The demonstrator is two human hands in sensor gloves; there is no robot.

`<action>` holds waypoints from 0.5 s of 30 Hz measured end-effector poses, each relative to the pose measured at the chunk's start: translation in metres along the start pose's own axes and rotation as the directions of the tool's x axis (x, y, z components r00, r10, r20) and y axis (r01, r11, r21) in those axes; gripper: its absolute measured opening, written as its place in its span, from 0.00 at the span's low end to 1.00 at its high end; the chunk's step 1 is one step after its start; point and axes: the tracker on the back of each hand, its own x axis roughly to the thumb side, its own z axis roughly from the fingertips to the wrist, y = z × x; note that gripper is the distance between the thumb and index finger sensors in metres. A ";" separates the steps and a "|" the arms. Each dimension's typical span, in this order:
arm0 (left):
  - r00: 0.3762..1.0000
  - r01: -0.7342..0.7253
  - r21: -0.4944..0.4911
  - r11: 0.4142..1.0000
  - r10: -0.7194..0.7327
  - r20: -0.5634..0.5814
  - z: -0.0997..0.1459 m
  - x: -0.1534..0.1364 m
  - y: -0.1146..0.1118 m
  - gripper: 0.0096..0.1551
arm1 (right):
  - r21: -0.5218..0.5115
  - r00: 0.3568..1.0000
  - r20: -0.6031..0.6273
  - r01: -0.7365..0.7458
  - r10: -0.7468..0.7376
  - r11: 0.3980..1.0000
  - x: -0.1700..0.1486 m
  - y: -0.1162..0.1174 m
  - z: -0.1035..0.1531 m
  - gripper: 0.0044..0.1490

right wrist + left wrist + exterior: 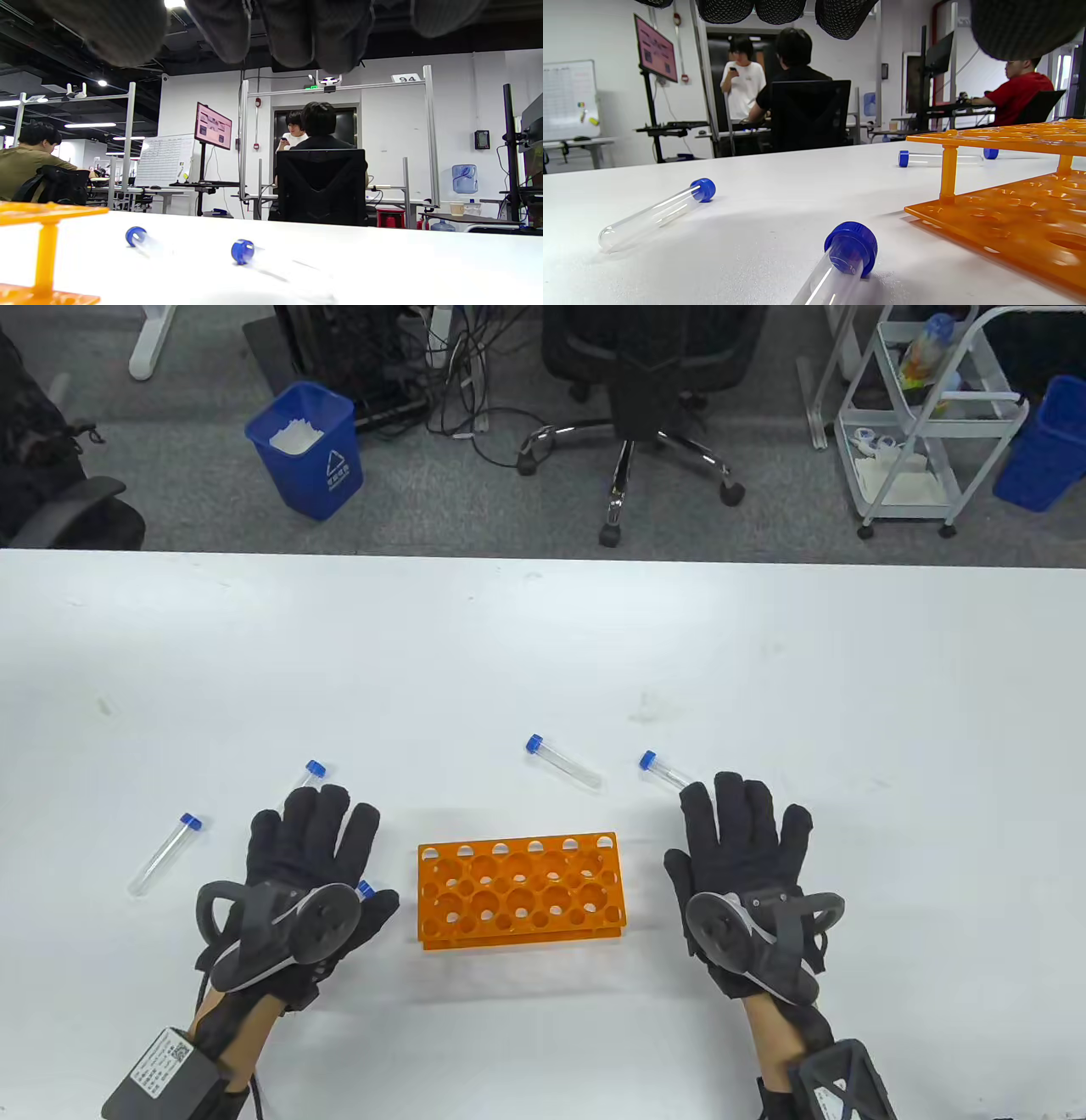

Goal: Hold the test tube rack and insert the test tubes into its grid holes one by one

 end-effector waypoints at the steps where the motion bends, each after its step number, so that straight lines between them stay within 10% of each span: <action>1: 1.000 -0.002 -0.001 1.000 0.002 -0.001 0.000 0.000 0.000 0.55 | 0.001 1.000 -0.002 0.003 -0.003 1.000 0.000 0.000 0.000 0.45; 15: 0.998 -0.052 0.044 0.998 0.053 -0.018 0.004 0.002 0.002 0.52 | 0.016 0.999 -0.017 0.033 -0.033 0.999 -0.001 0.001 0.001 0.45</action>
